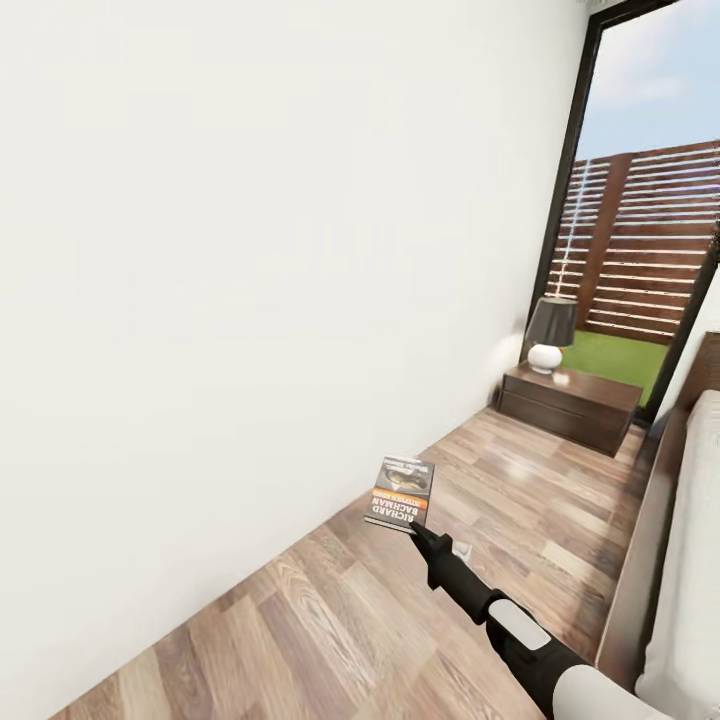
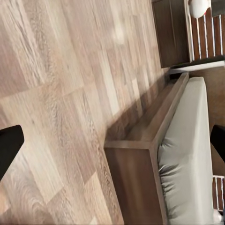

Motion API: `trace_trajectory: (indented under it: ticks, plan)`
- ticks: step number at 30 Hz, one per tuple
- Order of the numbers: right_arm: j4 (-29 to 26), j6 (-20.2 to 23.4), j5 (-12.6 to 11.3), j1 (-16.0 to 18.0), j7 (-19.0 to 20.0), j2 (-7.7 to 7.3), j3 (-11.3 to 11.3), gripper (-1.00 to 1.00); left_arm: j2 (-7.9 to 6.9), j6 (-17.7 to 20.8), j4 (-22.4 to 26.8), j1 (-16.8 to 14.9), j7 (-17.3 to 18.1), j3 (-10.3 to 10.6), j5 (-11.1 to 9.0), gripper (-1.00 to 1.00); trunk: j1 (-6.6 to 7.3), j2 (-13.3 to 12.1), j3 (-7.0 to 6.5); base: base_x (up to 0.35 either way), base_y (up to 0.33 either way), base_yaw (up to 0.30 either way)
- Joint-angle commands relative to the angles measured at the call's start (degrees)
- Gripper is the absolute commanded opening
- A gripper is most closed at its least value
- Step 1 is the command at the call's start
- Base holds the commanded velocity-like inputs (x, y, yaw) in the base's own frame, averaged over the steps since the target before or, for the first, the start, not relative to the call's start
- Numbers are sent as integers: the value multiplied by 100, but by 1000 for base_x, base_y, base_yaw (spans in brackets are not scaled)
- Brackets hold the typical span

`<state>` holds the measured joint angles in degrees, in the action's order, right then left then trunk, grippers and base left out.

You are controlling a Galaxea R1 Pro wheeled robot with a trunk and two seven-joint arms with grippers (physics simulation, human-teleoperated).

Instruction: In the bedroom, move the book from the bed onto either nightstand, and place the two sandals side by side next to the bed.

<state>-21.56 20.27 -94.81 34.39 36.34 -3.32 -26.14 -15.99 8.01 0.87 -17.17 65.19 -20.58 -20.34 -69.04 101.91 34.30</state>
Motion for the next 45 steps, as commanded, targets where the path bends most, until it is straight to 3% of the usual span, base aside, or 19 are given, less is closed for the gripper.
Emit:
trace_trajectory:
  ticks: [1, 45]
  plan:
    - [2, 34, -72, 7, 13, -3, -28, -100, -1, 60, 1, -2, 20, -34, 12, 100, -1, 3, 6, 176, 131, -214]
    - [2, 35, -72, 8, 13, -2, -31, -100, -1, 60, 1, -4, 20, -34, 12, 100, -1, 3, 6, 176, 137, -210]
